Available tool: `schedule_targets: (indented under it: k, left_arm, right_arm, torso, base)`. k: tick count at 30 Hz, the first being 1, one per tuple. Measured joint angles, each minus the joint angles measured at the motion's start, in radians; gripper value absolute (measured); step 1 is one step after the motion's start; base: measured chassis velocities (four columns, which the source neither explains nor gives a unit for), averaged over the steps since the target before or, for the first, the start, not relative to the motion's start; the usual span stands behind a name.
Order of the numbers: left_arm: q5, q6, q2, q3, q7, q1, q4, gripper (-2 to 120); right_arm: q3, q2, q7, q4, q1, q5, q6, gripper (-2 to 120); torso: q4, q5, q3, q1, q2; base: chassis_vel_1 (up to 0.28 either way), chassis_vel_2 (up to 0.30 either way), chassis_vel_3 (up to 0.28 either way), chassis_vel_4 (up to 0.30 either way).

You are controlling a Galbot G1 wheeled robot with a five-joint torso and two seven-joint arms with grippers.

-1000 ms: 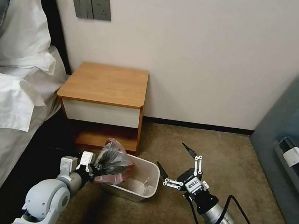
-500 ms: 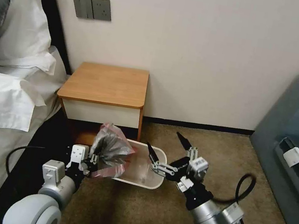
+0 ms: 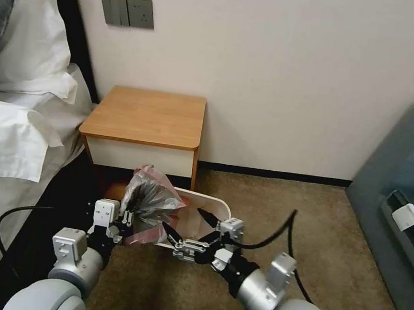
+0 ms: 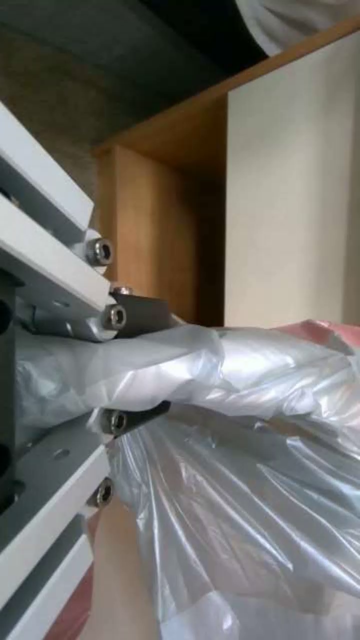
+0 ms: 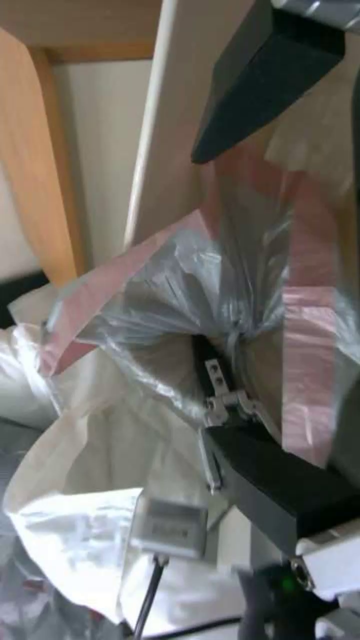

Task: Pick up the garbage bag from the table and place it over the trash can.

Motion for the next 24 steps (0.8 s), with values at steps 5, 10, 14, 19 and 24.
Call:
schedule_targets:
  k: [5, 10, 14, 19, 24]
  left_arm:
    - [0.003, 0.0, -0.005, 0.001, -0.001, 0.005, -0.003, 5]
    - [0.004, 0.0, -0.005, 0.002, -0.002, 0.01, -0.003, 5]
    - [0.004, 0.004, -0.005, 0.007, -0.002, 0.011, -0.003, 5]
    - [0.004, 0.005, -0.002, 0.007, -0.002, 0.015, -0.003, 5]
    - [0.004, 0.006, 0.001, 0.006, -0.002, 0.014, -0.003, 5]
  right_arm:
    - [-0.026, 0.007, -0.002, -0.044, 0.047, -0.021, 0.001, 100]
    - [-0.045, 0.011, -0.003, -0.079, 0.081, -0.023, 0.002, 100]
    - [-0.066, 0.024, -0.006, -0.13, 0.124, -0.031, 0.011, 97]
    - [-0.081, 0.034, -0.008, -0.147, 0.136, -0.04, 0.02, 85]
    - [-0.09, 0.039, -0.011, -0.15, 0.141, -0.051, 0.024, 67]
  torso:
    - [-0.0001, 0.0001, 0.0, 0.0, 0.0]
    - [0.0, 0.0, 0.0, 0.0, 0.0]
    - [-0.0001, 0.0, 0.0, 0.0, 0.0]
    - [0.0, 0.0, 0.0, 0.0, 0.0]
    - [-0.0001, -0.0001, 0.0, 0.0, 0.0]
  base:
    - [0.0, 0.0, 0.0, 0.0]
    - [0.0, 0.0, 0.0, 0.0]
    - [0.0, 0.0, 0.0, 0.0]
    - [0.0, 0.0, 0.0, 0.0]
    - [0.0, 0.0, 0.0, 0.0]
